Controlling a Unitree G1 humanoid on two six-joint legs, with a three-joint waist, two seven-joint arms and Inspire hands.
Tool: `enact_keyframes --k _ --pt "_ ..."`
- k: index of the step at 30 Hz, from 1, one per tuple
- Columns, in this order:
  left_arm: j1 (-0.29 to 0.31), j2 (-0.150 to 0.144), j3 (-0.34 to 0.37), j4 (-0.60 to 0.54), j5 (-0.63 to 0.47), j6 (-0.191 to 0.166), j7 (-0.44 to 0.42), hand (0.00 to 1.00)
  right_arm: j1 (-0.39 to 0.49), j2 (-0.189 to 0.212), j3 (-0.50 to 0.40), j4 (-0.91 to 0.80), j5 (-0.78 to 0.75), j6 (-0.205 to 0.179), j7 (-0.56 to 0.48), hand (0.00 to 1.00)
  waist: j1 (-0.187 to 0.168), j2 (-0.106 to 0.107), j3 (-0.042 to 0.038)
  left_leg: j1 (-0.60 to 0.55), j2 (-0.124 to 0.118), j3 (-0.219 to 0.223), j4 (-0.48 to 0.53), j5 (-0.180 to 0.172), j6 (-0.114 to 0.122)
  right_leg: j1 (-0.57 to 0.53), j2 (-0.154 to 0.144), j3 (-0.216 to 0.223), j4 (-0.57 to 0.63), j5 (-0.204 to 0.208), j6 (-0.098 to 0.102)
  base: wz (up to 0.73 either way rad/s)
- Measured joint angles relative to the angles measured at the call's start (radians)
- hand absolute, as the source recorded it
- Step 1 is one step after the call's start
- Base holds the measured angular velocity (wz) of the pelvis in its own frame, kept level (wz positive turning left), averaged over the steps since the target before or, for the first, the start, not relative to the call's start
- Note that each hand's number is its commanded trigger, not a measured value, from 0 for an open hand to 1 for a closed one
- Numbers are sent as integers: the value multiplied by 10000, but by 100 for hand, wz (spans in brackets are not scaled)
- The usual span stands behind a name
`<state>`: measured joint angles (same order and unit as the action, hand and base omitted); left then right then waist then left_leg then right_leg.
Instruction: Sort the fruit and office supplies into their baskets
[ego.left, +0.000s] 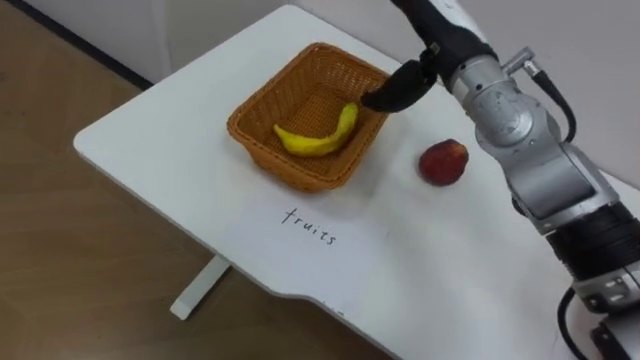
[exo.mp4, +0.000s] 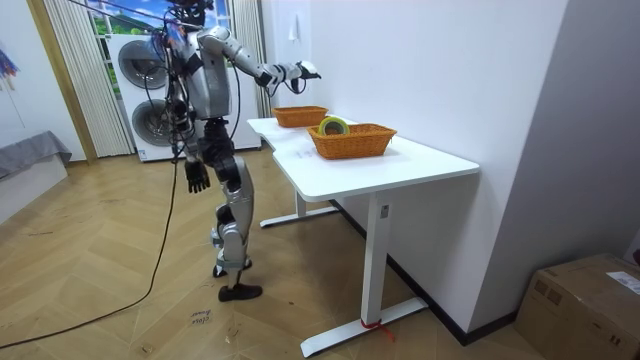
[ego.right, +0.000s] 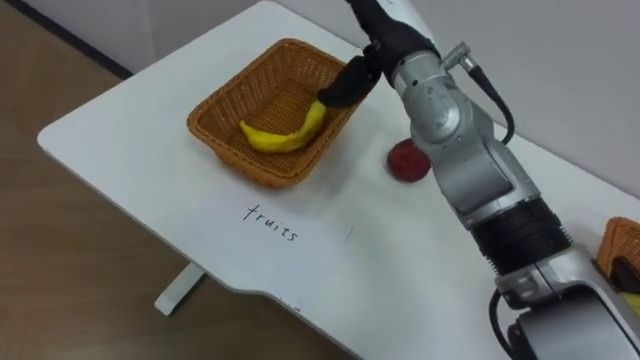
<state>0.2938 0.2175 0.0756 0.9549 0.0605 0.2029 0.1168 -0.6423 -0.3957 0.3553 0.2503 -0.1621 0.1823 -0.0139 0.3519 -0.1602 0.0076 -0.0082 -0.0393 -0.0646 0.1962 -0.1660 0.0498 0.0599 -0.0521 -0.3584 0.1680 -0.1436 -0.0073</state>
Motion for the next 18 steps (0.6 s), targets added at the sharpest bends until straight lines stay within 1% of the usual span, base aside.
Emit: enact_keyframes --k 1,2,3,5,7,9,10,12,16,18 --pt "62 -31 -2 -43 0 0 0 0 134 1 -8 -1 8 -40 -51 0 -177 33 -16 15 0 -1 14 1 -2 30 -2 0 3 0 0 -6" --pt "80 -44 0 -49 1 0 0 0 195 0 -10 0 8 -55 -57 0 -230 46 -14 28 3 6 18 2 -3 43 -1 5 3 0 0 0" --pt "92 -55 0 -46 11 3 -7 0 324 1 -71 -27 -2 -58 -55 0 -365 67 -17 36 10 10 28 2 -8 48 7 7 3 1 -1 0" --pt "84 -70 0 -36 25 3 -25 0 458 2 -280 -29 4 -68 -55 0 -502 109 1 41 14 16 29 7 -19 50 14 33 7 5 -8 -3" --pt "89 -128 -2 -21 49 8 -85 0 463 2 -564 37 61 -68 -92 0 -578 219 10 115 18 68 16 12 -26 57 38 225 26 19 -31 -14" --pt "81 -153 -20 -7 146 23 -123 0 460 0 -696 93 46 -71 -236 0 -721 261 -1 121 16 70 14 12 -27 68 40 245 27 19 -32 -3" --pt "75 -159 -20 -4 164 39 -125 0 460 0 -712 119 45 -71 -289 0 -734 264 -4 123 16 72 15 12 -27 68 42 249 27 19 -32 0" --pt "54 -213 -23 6 194 125 -154 0 461 -1 -732 134 37 -68 -340 0 -955 263 -4 119 16 78 18 11 -27 69 40 255 29 19 -32 0" --pt "29 -319 -23 75 195 177 -210 0 461 0 -733 529 32 -64 -341 0 -1035 262 -5 149 16 108 18 13 -21 90 34 260 47 20 -31 0" --pt "41 -326 -23 84 196 184 -207 0 461 -1 -735 815 35 -37 -316 0 -1049 258 -8 173 16 88 19 13 -19 126 31 227 47 19 -29 2"
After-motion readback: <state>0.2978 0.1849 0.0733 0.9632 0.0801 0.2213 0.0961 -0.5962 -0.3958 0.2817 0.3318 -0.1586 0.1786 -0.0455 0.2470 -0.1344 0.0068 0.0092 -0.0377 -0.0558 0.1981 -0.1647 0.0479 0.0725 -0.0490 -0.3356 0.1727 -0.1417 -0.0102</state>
